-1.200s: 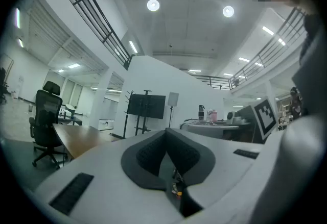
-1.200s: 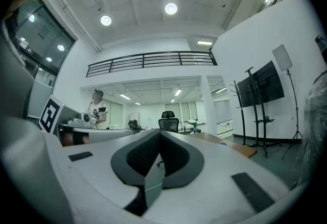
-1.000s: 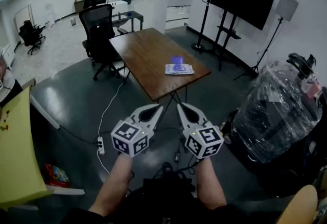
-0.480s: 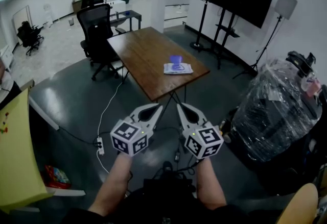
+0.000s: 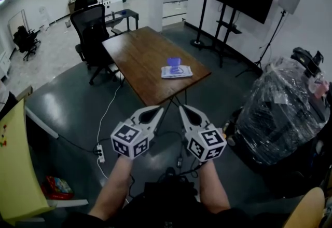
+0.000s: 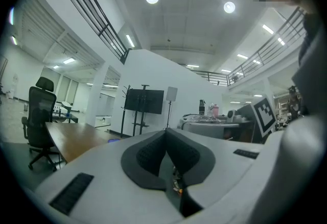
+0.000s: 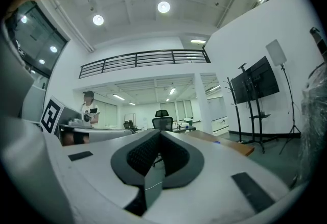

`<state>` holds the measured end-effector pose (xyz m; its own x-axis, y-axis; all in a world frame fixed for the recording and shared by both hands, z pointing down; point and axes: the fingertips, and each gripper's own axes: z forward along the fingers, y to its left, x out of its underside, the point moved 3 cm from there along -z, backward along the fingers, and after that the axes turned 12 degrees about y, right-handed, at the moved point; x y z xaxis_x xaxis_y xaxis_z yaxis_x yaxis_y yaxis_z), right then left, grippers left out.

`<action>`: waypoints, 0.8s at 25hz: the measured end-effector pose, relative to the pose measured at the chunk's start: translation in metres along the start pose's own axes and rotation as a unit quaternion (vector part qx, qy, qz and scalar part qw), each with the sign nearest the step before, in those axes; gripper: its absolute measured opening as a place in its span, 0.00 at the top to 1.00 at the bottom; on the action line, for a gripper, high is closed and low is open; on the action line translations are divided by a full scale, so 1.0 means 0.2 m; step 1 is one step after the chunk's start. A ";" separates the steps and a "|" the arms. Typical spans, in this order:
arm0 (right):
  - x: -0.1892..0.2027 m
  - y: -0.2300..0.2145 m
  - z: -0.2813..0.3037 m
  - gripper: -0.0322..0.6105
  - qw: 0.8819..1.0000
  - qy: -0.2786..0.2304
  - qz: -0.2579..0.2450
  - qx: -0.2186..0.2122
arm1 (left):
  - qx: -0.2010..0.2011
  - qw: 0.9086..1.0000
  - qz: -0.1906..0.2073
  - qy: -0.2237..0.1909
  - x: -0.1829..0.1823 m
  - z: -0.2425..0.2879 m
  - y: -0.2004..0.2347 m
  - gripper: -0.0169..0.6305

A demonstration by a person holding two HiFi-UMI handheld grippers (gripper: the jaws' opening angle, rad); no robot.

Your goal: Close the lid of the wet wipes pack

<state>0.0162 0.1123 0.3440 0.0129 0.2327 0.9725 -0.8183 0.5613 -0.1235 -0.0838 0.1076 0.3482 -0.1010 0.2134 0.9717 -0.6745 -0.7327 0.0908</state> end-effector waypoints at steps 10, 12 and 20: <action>-0.11 -0.46 0.34 0.94 1.000 -0.001 0.013 -0.010 | -0.010 1.000 0.001 0.023 -0.09 0.48 0.29 0.96; -0.13 -0.56 0.39 0.94 1.000 0.002 0.016 -0.013 | -0.014 1.000 -0.001 0.027 -0.12 0.58 0.34 0.96; -0.17 -0.83 0.58 0.94 0.999 0.015 0.018 -0.024 | -0.027 0.999 -0.002 0.047 -0.17 0.87 0.51 0.96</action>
<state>0.0854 -0.0812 0.3540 0.0015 0.2775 0.9607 -0.7899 0.5895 -0.1690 -0.0210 -0.0869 0.3619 -0.1652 0.2773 0.9465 -0.7132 -0.6964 0.0795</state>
